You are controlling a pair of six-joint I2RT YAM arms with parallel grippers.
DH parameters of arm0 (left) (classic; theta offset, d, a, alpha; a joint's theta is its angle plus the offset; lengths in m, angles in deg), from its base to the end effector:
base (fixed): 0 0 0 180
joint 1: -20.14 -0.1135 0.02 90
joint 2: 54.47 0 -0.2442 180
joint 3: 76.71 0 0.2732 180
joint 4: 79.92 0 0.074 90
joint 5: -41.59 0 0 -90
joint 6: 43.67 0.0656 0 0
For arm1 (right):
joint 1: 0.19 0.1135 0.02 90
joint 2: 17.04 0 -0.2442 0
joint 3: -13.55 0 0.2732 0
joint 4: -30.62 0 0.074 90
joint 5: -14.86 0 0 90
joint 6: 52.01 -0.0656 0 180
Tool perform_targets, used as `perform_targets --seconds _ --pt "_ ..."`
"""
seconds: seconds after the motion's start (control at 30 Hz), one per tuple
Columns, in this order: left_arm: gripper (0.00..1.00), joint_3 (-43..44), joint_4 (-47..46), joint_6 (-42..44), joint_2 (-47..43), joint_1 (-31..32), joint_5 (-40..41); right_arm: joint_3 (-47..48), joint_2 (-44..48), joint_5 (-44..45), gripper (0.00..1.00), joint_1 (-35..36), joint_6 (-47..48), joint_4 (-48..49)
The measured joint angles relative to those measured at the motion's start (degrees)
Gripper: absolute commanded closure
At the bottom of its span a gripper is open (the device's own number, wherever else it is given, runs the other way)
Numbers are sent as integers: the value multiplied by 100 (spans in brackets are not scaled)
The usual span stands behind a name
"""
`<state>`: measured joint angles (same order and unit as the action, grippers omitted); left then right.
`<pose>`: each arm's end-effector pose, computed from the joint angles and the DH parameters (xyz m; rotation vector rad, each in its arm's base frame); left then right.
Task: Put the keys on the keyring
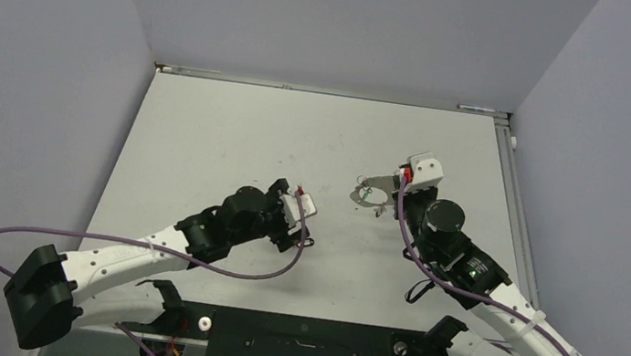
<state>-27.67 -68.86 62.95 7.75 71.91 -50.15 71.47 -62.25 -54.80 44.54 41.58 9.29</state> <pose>0.1837 -0.2365 0.2100 1.1510 1.6587 -0.4233 0.1925 0.1586 0.3266 -0.4557 1.6555 0.2277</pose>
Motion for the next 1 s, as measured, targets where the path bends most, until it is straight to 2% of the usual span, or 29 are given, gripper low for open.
perform_targets --seconds 0.1,0.17,0.47,0.67,1.0 --pt "30 -291 -190 -743 -374 2 417 -4 0 33 95 -2 -2 0" --pt "35 -433 -190 -1215 -409 0 673 -13 0 46 95 0 -20 4" --pt "53 -483 157 -2870 417 26 1091 -96 -15 46 95 0 -46 4" --pt "61 -483 210 -3359 791 26 979 -98 -15 46 95 0 -68 4" --pt "65 -470 210 -3668 1231 26 855 -101 -20 46 95 0 -105 4"
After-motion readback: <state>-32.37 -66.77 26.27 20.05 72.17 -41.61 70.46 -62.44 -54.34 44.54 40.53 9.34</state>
